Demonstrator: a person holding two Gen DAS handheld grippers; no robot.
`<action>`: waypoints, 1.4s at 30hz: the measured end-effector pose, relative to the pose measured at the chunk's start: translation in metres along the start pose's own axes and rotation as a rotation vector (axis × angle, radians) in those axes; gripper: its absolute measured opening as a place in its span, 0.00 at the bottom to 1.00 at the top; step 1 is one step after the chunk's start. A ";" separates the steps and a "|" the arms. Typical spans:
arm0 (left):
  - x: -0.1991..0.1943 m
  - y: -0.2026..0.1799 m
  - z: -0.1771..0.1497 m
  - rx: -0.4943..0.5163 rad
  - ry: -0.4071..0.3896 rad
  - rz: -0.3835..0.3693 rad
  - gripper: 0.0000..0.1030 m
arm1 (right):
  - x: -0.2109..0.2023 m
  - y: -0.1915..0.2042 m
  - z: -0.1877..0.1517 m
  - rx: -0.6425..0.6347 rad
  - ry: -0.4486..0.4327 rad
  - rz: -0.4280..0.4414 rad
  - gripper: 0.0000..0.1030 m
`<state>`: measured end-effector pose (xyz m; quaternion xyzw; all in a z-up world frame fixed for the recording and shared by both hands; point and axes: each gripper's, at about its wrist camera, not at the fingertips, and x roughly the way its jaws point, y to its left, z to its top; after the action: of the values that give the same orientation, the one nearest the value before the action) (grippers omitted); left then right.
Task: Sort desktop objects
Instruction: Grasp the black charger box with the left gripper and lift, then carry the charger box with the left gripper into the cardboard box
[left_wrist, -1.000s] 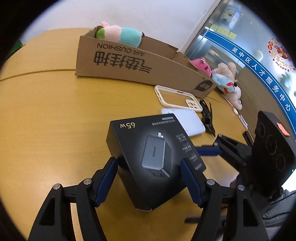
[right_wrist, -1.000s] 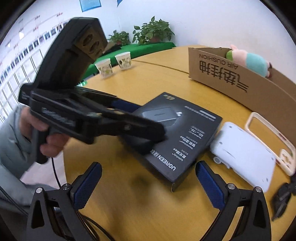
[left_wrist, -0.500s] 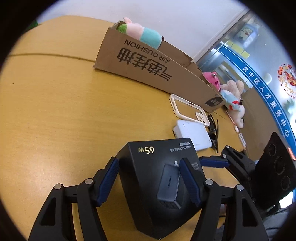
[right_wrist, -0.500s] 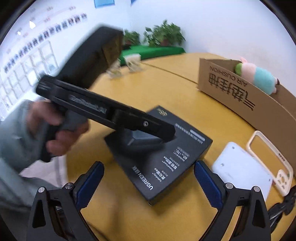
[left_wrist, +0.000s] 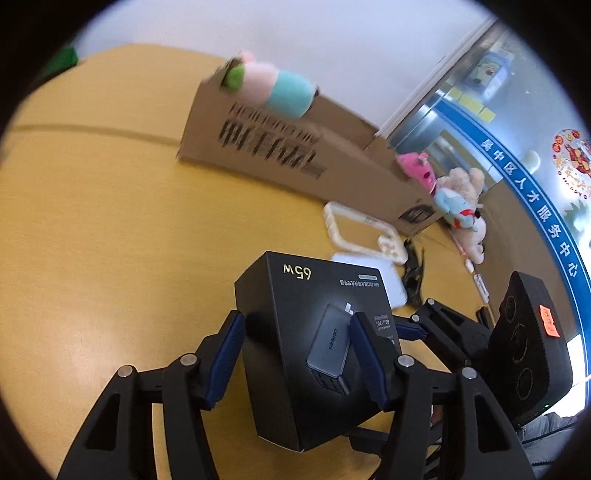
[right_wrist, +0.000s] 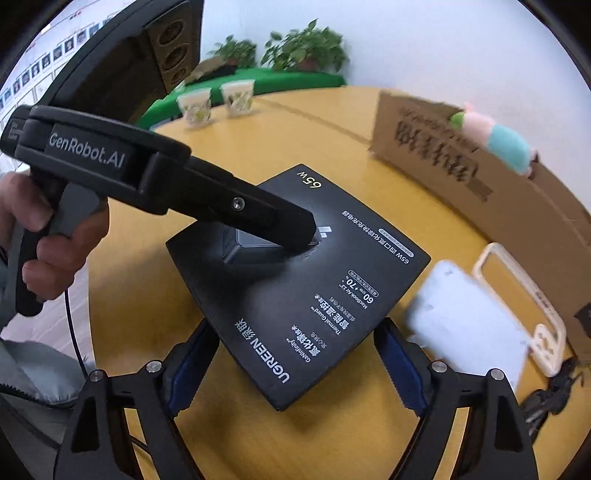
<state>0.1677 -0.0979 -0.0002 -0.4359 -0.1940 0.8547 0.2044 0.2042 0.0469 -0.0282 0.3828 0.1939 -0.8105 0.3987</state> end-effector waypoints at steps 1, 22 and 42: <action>-0.003 -0.005 0.008 0.012 -0.018 -0.009 0.56 | -0.008 -0.004 0.003 0.013 -0.026 -0.012 0.82; -0.008 -0.153 0.245 0.396 -0.334 -0.183 0.50 | -0.171 -0.162 0.129 -0.035 -0.317 -0.407 0.82; 0.196 -0.116 0.378 0.236 -0.146 -0.050 0.50 | -0.070 -0.391 0.178 0.035 -0.108 -0.246 0.82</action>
<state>-0.2280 0.0437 0.1339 -0.3404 -0.1174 0.8957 0.2609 -0.1624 0.2088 0.1424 0.3188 0.2034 -0.8760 0.2994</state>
